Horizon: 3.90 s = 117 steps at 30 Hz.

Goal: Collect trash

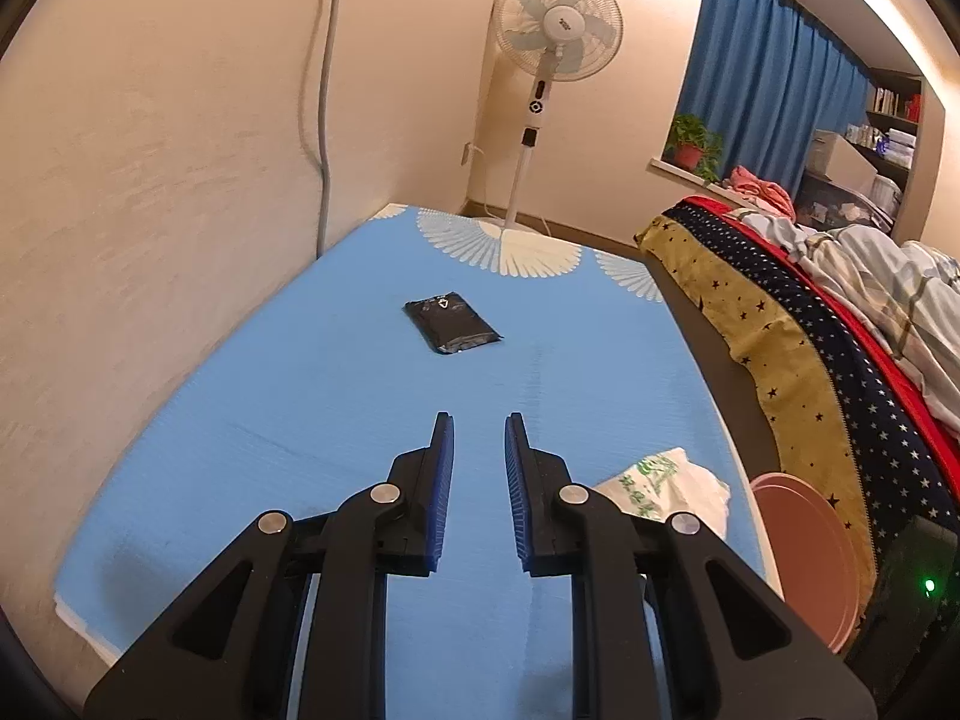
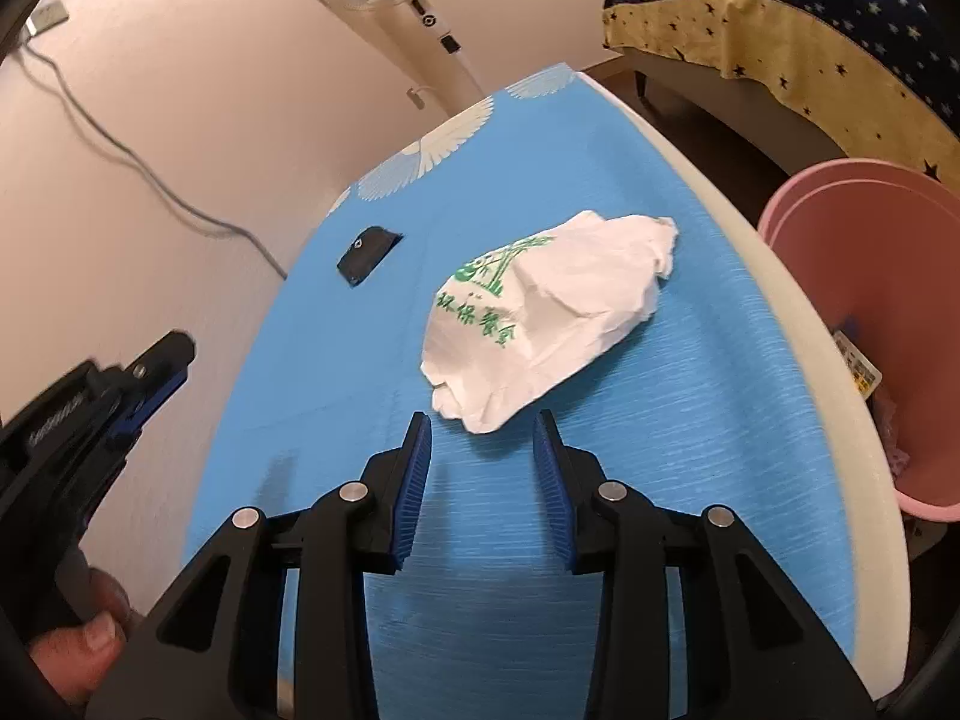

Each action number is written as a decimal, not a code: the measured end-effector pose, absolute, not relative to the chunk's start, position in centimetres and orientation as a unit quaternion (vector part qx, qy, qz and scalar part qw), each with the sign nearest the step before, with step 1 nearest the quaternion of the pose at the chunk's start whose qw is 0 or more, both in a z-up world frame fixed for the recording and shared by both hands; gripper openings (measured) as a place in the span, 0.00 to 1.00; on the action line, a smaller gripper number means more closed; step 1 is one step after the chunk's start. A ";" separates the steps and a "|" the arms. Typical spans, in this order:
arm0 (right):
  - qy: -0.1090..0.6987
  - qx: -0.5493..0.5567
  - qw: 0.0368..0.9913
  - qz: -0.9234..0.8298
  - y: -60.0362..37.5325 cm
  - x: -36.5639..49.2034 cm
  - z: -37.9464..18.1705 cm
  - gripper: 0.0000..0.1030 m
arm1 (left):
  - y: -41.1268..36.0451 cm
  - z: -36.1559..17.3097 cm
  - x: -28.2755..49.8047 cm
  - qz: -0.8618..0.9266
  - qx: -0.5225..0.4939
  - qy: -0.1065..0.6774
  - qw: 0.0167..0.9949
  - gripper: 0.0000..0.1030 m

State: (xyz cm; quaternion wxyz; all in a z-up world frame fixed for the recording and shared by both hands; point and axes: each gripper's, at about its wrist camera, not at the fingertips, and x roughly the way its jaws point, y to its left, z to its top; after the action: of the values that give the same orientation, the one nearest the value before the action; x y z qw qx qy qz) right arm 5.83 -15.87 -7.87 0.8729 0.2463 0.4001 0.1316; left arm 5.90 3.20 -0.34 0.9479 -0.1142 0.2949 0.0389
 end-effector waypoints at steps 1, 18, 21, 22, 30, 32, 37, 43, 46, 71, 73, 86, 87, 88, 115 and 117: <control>0.401 0.244 0.873 0.133 -15.8 5.9 -7.9 0.22 | 3.3 -0.5 6.1 0.041 -0.115 0.296 0.947 0.17; 0.367 0.236 0.894 0.102 -18.0 8.8 -6.2 0.00 | 5.0 -4.7 16.5 0.061 -0.153 0.333 0.928 0.17; 0.363 0.233 0.897 0.098 -18.3 9.3 -6.1 0.00 | 5.8 -5.8 18.7 0.067 -0.167 0.345 0.921 0.17; 0.362 0.233 0.897 0.097 -18.4 9.5 -6.1 0.00 | 6.1 -6.2 19.4 0.070 -0.173 0.350 0.918 0.17; 0.360 0.228 0.899 0.100 -18.4 10.2 -6.2 0.00 | 7.1 -7.9 23.1 0.077 -0.203 0.376 0.901 0.17; 0.361 0.227 0.899 0.100 -18.4 10.3 -6.4 0.00 | 7.2 -8.3 23.7 0.081 -0.206 0.384 0.897 0.17; 0.362 0.225 0.899 0.099 -18.5 10.5 -6.5 0.00 | 7.4 -8.7 24.3 0.088 -0.213 0.392 0.891 0.16; 0.354 0.210 0.906 0.101 -18.3 10.2 -5.6 0.00 | 7.4 -8.3 24.1 0.097 -0.208 0.383 0.895 0.00; 0.346 0.203 0.911 0.100 -18.4 9.8 -4.9 0.00 | 7.1 -7.4 23.3 0.099 -0.193 0.373 0.902 0.00; 0.353 0.230 0.905 0.065 -22.1 7.1 -5.9 0.15 | 3.2 2.6 10.5 0.048 -0.095 0.323 0.941 0.00; 0.352 0.239 0.902 0.067 -22.0 7.3 -6.3 0.27 | 2.9 2.6 9.7 0.046 -0.090 0.319 0.942 0.00; 0.361 0.251 0.896 0.064 -21.1 10.0 -7.8 0.16 | 0.8 0.9 8.8 0.026 -0.070 0.307 0.949 0.00; 0.360 0.248 0.897 0.065 -21.0 10.0 -7.7 0.09 | 0.7 0.8 8.8 0.025 -0.070 0.307 0.949 0.00; 0.359 0.246 0.898 0.065 -20.9 10.1 -7.6 0.08 | 0.6 0.8 8.9 0.023 -0.069 0.308 0.949 0.00; 0.283 0.081 0.955 0.025 -22.7 4.9 2.3 0.02 | -1.4 2.6 6.0 -0.015 -0.068 0.285 0.956 0.00; 0.282 0.075 0.957 0.013 -23.2 4.3 2.6 0.02 | -2.0 2.7 5.7 -0.022 -0.066 0.284 0.956 0.00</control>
State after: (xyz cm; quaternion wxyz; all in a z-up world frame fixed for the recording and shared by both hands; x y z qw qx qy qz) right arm 4.31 -23.17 2.64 0.9565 0.0747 0.2816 0.0131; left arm 5.74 -1.98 2.71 0.9564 -0.0662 0.2836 -0.0218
